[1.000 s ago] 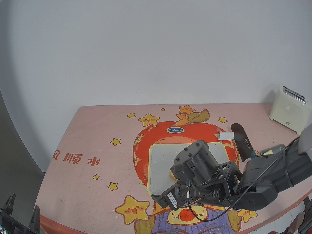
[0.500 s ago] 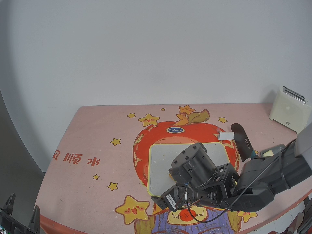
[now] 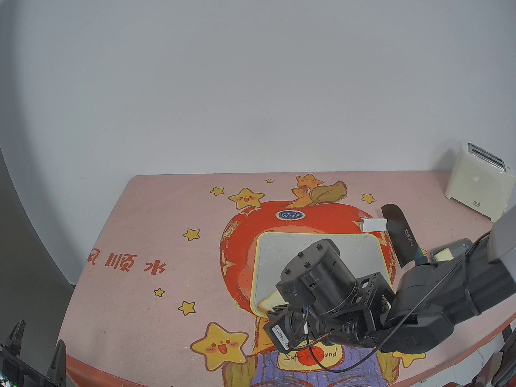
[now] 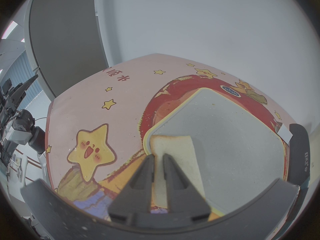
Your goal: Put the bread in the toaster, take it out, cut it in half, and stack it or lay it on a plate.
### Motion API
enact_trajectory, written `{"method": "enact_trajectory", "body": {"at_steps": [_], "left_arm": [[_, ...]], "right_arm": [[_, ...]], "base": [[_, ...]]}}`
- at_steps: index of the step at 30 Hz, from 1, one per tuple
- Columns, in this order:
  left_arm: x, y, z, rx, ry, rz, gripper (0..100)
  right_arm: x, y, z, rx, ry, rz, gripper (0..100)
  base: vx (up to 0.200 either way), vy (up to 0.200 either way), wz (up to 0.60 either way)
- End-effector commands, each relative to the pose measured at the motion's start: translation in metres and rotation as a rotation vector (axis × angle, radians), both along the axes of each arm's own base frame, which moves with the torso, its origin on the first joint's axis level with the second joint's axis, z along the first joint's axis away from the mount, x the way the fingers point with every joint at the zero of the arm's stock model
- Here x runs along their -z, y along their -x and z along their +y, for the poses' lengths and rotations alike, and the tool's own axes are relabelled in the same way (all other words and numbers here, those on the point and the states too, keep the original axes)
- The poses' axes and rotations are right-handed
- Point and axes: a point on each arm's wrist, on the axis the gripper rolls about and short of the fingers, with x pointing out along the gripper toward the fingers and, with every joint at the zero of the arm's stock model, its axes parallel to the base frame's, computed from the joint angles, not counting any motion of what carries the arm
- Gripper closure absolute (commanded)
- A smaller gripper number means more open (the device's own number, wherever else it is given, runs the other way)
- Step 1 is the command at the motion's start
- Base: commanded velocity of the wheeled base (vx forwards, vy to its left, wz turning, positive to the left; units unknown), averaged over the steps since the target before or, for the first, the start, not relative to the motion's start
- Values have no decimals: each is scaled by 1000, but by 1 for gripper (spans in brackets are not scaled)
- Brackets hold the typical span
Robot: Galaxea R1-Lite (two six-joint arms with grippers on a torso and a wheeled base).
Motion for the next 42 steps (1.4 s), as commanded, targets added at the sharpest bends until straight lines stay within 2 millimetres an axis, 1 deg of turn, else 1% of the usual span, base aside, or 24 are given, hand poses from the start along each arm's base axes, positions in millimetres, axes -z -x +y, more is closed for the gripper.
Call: {"method": "enact_trajectory", "body": {"at_steps": [1,8,11,13,15,18,20,21,23,25,26,27,30,31,34,36,42], "left_arm": [[5,-1,0,0,0,8,0],[5,0,0,-2,-1,5,0],[5,0,0,0,0,7,0],[5,0,0,0,0,7,0],[5,0,0,0,0,5,0],[5,0,0,0,0,5,0],[5,0,0,0,0,7,0],[5,0,0,0,0,7,0],[5,0,0,0,0,5,0],[5,0,0,0,0,5,0],[5,0,0,0,0,5,0],[5,-1,0,0,0,7,0],[5,0,0,0,0,5,0],[5,0,0,0,0,7,0],[5,0,0,0,0,7,0],[5,0,0,-2,0,5,0],[5,0,0,0,-1,7,0]], "right_arm": [[-1,1,0,0,2,-1,100],[-6,2,-1,-2,-12,-11,100],[-26,6,-4,-7,-60,-46,100],[-35,8,-8,-8,-80,-61,100],[-46,10,-15,-2,-102,-76,100],[-64,13,-33,25,-142,-105,100],[-72,12,-44,44,-154,-123,100],[-78,12,-54,64,-160,-133,100],[-84,12,-65,88,-162,-140,100],[-96,11,-83,133,-168,-151,100],[-96,10,-84,135,-169,-151,100],[-105,11,-98,172,-173,-160,100],[-112,13,-117,220,-162,-159,100],[-116,18,-127,239,-153,-154,100],[-119,29,-141,255,-143,-147,100],[-116,40,-153,270,-137,-149,100],[-106,59,-173,291,-138,-150,100]], "base": [[0,0,0],[0,0,0],[0,0,0],[0,0,0],[0,0,0],[0,0,0],[0,0,0],[0,0,0],[0,0,0],[0,0,0],[0,0,0],[0,0,0],[0,0,0],[0,0,0],[0,0,0],[0,0,0],[0,0,0]]}}
